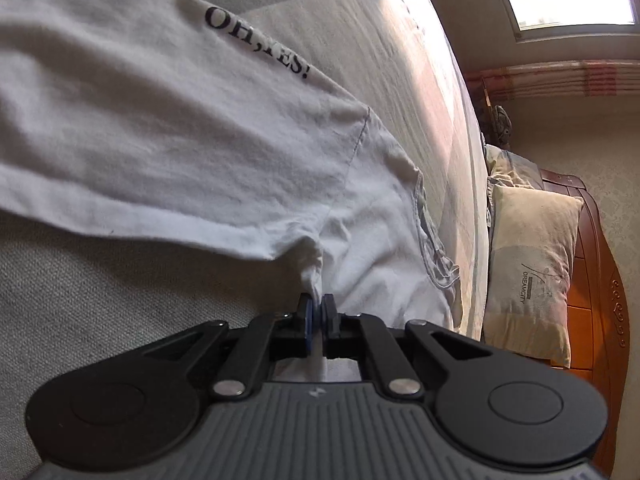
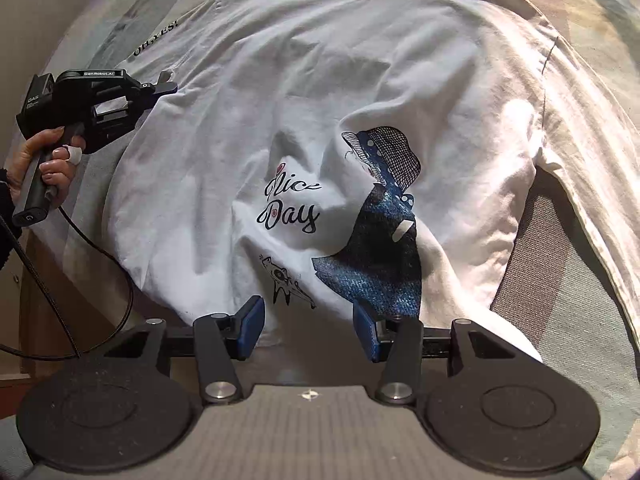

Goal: Fold clothes

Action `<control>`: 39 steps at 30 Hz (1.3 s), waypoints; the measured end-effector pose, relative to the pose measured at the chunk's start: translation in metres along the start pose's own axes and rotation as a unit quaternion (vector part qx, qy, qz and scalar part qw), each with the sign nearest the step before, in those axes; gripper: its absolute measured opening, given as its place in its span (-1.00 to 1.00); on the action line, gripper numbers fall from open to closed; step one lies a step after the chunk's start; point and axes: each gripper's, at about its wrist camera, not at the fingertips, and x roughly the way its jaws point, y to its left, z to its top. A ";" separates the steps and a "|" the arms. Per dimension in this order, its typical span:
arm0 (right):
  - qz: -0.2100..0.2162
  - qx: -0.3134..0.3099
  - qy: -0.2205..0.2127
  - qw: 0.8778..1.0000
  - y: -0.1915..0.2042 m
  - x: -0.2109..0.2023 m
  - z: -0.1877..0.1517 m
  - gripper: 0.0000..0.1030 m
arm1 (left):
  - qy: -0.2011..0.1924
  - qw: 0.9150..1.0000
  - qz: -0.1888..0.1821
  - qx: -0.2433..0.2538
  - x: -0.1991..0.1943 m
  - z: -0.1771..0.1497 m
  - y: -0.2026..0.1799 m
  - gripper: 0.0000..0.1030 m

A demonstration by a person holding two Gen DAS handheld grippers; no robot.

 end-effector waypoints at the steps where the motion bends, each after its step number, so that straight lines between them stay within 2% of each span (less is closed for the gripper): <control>1: -0.002 0.001 -0.001 1.000 -0.001 0.000 0.000 0.05 | 0.000 0.999 0.022 0.023 -0.004 0.005 -0.005 -0.96; 4: -0.005 0.005 -0.005 1.000 -0.004 -0.001 -0.001 0.05 | -0.004 0.993 0.082 0.087 -0.010 0.021 -0.020 -0.96; 5: -0.005 0.006 -0.006 1.000 -0.005 -0.001 -0.001 0.05 | -0.002 0.988 0.107 0.115 -0.010 0.024 -0.025 -0.96; 9: -0.002 0.006 -0.013 1.000 -0.002 -0.002 -0.002 0.05 | 0.006 0.968 0.158 0.196 -0.020 0.022 -0.040 -0.95; 10: -0.001 0.004 -0.016 1.000 -0.001 -0.003 -0.003 0.05 | 0.009 0.963 0.161 0.216 -0.024 0.017 -0.045 -0.95; 12: 0.002 0.003 -0.021 1.000 0.000 -0.005 -0.004 0.05 | 0.025 0.960 0.147 0.236 -0.031 0.003 -0.052 -0.95; 14: 0.005 0.006 -0.025 1.000 0.001 -0.005 -0.005 0.05 | 0.063 0.956 0.123 0.260 -0.027 -0.020 -0.064 -0.94; 16: 0.006 0.004 -0.030 1.000 0.003 -0.003 -0.004 0.05 | 0.112 0.942 0.116 0.296 -0.017 -0.046 -0.074 -0.93; 20: -0.006 0.012 -0.069 0.998 -0.001 -0.009 0.001 0.05 | 0.171 0.898 0.134 0.383 0.003 -0.093 -0.080 -0.83; 23: -0.017 0.027 -0.106 0.994 -0.008 -0.016 0.006 0.05 | 0.171 0.883 0.177 0.400 0.005 -0.099 -0.072 -0.84; 25: -0.027 0.049 -0.125 0.991 -0.020 -0.020 0.008 0.05 | 0.171 0.887 0.186 0.386 -0.001 -0.094 -0.071 -0.84; 26: -0.034 0.070 -0.130 0.988 -0.032 -0.021 0.007 0.05 | 0.170 0.886 0.188 0.387 -0.003 -0.092 -0.073 -0.84; 28: -0.046 0.120 -0.140 0.982 -0.060 -0.020 0.003 0.05 | 0.167 0.884 0.181 0.398 -0.005 -0.091 -0.078 -0.79; 30: -0.053 0.176 -0.146 0.972 -0.091 -0.016 -0.001 0.05 | 0.181 0.878 0.170 0.408 0.000 -0.093 -0.082 -0.70; 32: -0.049 0.230 -0.153 0.960 -0.119 -0.006 -0.008 0.02 | 0.194 0.873 0.160 0.419 0.005 -0.094 -0.085 -0.70; 33: -0.043 0.248 -0.157 0.955 -0.128 0.000 -0.010 0.02 | 0.199 0.872 0.164 0.416 0.008 -0.095 -0.083 -0.70; 35: -0.034 0.259 -0.169 0.950 -0.136 0.012 -0.011 0.02 | 0.208 0.872 0.170 0.410 0.014 -0.096 -0.080 -0.68; 37: -0.057 0.227 -0.173 0.957 -0.127 0.017 -0.007 0.01 | 0.207 0.874 0.164 0.409 0.013 -0.098 -0.078 -0.60; 38: -0.080 0.198 -0.167 0.962 -0.118 0.019 -0.003 -0.06 | 0.207 0.872 0.164 0.412 0.012 -0.098 -0.078 -0.60; 39: -0.104 0.167 -0.157 0.968 -0.110 0.021 0.001 -0.52 | 0.208 0.870 0.164 0.416 0.012 -0.099 -0.077 -0.60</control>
